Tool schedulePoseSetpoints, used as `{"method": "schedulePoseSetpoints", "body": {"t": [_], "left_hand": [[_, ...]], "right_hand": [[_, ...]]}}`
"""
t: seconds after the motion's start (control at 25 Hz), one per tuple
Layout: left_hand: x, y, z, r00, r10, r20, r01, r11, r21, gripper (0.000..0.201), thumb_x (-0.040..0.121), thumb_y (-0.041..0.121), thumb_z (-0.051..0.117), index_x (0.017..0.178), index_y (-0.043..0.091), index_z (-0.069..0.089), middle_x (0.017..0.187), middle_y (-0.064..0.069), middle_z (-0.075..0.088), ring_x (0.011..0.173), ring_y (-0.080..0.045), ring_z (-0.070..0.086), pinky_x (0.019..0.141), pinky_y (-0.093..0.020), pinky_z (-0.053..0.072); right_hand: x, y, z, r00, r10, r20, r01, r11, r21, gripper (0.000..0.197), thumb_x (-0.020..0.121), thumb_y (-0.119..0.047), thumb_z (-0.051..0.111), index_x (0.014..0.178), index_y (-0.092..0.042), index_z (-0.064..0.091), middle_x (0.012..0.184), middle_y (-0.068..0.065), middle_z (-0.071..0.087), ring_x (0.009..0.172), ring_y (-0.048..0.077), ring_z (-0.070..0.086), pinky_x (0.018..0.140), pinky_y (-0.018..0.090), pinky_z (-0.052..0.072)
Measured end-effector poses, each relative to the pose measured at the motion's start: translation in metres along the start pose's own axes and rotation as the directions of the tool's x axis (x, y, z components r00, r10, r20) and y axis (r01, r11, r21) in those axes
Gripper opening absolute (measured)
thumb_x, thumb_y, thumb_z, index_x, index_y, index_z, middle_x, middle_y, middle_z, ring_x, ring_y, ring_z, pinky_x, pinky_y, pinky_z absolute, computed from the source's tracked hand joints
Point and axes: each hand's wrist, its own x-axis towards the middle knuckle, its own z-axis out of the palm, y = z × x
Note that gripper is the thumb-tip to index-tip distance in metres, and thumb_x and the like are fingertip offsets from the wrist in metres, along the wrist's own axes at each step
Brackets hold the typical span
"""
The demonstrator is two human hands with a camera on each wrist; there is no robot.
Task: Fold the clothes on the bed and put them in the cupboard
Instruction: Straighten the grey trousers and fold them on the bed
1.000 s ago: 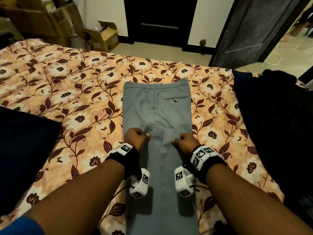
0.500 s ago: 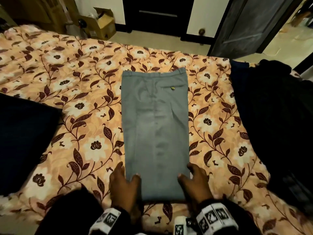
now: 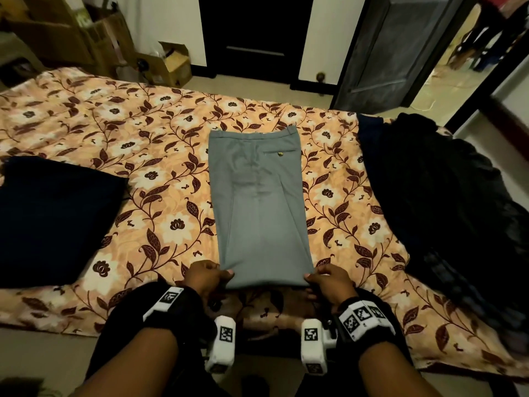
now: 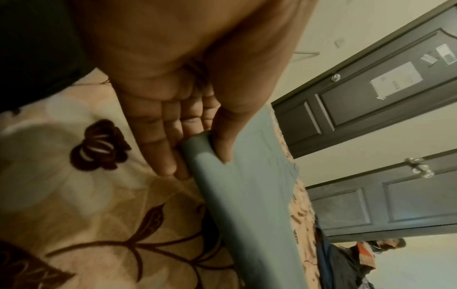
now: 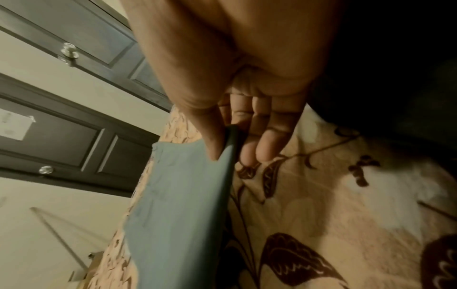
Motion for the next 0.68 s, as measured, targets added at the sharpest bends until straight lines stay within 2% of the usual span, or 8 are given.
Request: {"method": "schedulePoseSetpoints", "body": {"t": [0.08, 0.12, 0.2, 0.24, 0.36, 0.48, 0.6, 0.68], "left_hand": [[-0.027, 0.009, -0.014, 0.997, 0.077, 0.025, -0.077, 0.997, -0.015, 0.031, 0.080, -0.004, 0.074, 0.099, 0.007, 0.053, 0.088, -0.023, 0.065, 0.072, -0.035, 0.064, 0.069, -0.058, 0.056], [-0.045, 0.011, -0.021, 0.991, 0.123, 0.047, -0.122, 0.992, -0.017, 0.040, 0.080, -0.005, 0.073, 0.108, 0.012, 0.049, 0.088, -0.021, 0.065, 0.072, -0.036, 0.065, 0.066, -0.056, 0.057], [-0.081, 0.014, -0.035, 0.969, 0.217, 0.118, -0.218, 0.976, -0.006, 0.050, 0.081, -0.006, 0.071, 0.117, 0.020, 0.048, 0.085, -0.022, 0.066, 0.070, -0.033, 0.068, 0.055, -0.044, 0.058], [-0.100, 0.013, -0.042, 0.955, 0.253, 0.153, -0.255, 0.967, -0.010, 0.046, 0.082, -0.005, 0.070, 0.117, 0.019, 0.052, 0.084, -0.022, 0.067, 0.068, -0.030, 0.068, 0.052, -0.037, 0.057], [-0.142, 0.015, -0.061, 0.938, 0.313, 0.152, -0.313, 0.949, -0.024, 0.018, 0.082, -0.003, 0.068, 0.097, 0.006, 0.071, 0.084, -0.019, 0.070, 0.058, -0.018, 0.064, 0.045, -0.025, 0.050], [-0.155, 0.023, -0.070, 0.929, 0.316, 0.191, -0.294, 0.946, -0.136, 0.006, 0.075, 0.003, 0.069, 0.078, 0.001, 0.074, 0.076, -0.018, 0.069, 0.052, -0.018, 0.060, 0.043, -0.022, 0.048], [-0.135, 0.043, -0.059, 0.945, 0.251, 0.211, -0.199, 0.950, -0.239, 0.022, 0.083, 0.019, 0.065, 0.085, -0.002, 0.072, 0.070, -0.017, 0.066, 0.050, -0.020, 0.061, 0.046, -0.026, 0.054], [-0.101, 0.059, -0.048, 0.960, 0.189, 0.208, -0.126, 0.951, -0.283, 0.028, 0.092, 0.027, 0.059, 0.089, 0.000, 0.068, 0.068, -0.014, 0.065, 0.054, -0.021, 0.063, 0.052, -0.029, 0.056]], "right_hand": [[-0.028, -0.010, -0.012, 0.992, -0.089, 0.093, 0.094, 0.994, -0.052, 0.030, 0.082, 0.003, 0.067, 0.095, -0.014, 0.047, 0.072, 0.018, 0.059, 0.051, 0.023, 0.055, 0.045, 0.027, 0.047], [-0.044, -0.013, -0.017, 0.979, -0.120, 0.163, 0.134, 0.988, -0.073, 0.034, 0.082, 0.005, 0.067, 0.100, -0.016, 0.046, 0.071, 0.018, 0.057, 0.050, 0.022, 0.054, 0.046, 0.029, 0.048], [-0.078, -0.020, -0.028, 0.931, -0.183, 0.317, 0.221, 0.971, -0.090, 0.032, 0.083, 0.007, 0.064, 0.107, -0.012, 0.053, 0.070, 0.020, 0.052, 0.052, 0.021, 0.054, 0.048, 0.031, 0.050], [-0.097, -0.023, -0.034, 0.906, -0.211, 0.367, 0.263, 0.960, -0.097, 0.029, 0.084, 0.006, 0.064, 0.109, -0.009, 0.059, 0.074, 0.021, 0.054, 0.055, 0.021, 0.056, 0.050, 0.030, 0.052], [-0.144, -0.030, -0.054, 0.882, -0.264, 0.391, 0.300, 0.954, -0.032, 0.021, 0.075, -0.007, 0.072, 0.096, -0.008, 0.075, 0.089, 0.013, 0.070, 0.065, 0.021, 0.066, 0.060, 0.024, 0.057], [-0.159, -0.033, -0.069, 0.826, -0.275, 0.493, 0.264, 0.960, 0.093, 0.036, 0.055, -0.017, 0.086, 0.089, -0.009, 0.077, 0.097, 0.009, 0.073, 0.079, 0.026, 0.072, 0.065, 0.027, 0.059], [-0.140, -0.043, -0.067, 0.824, -0.365, 0.432, 0.311, 0.931, 0.192, 0.047, 0.057, -0.005, 0.078, 0.103, -0.012, 0.074, 0.104, 0.005, 0.073, 0.096, 0.021, 0.070, 0.077, 0.030, 0.058], [-0.105, -0.048, -0.049, 0.861, -0.419, 0.288, 0.393, 0.908, 0.146, 0.045, 0.063, -0.010, 0.072, 0.107, -0.016, 0.071, 0.102, 0.005, 0.073, 0.096, 0.022, 0.069, 0.081, 0.034, 0.056]]}}
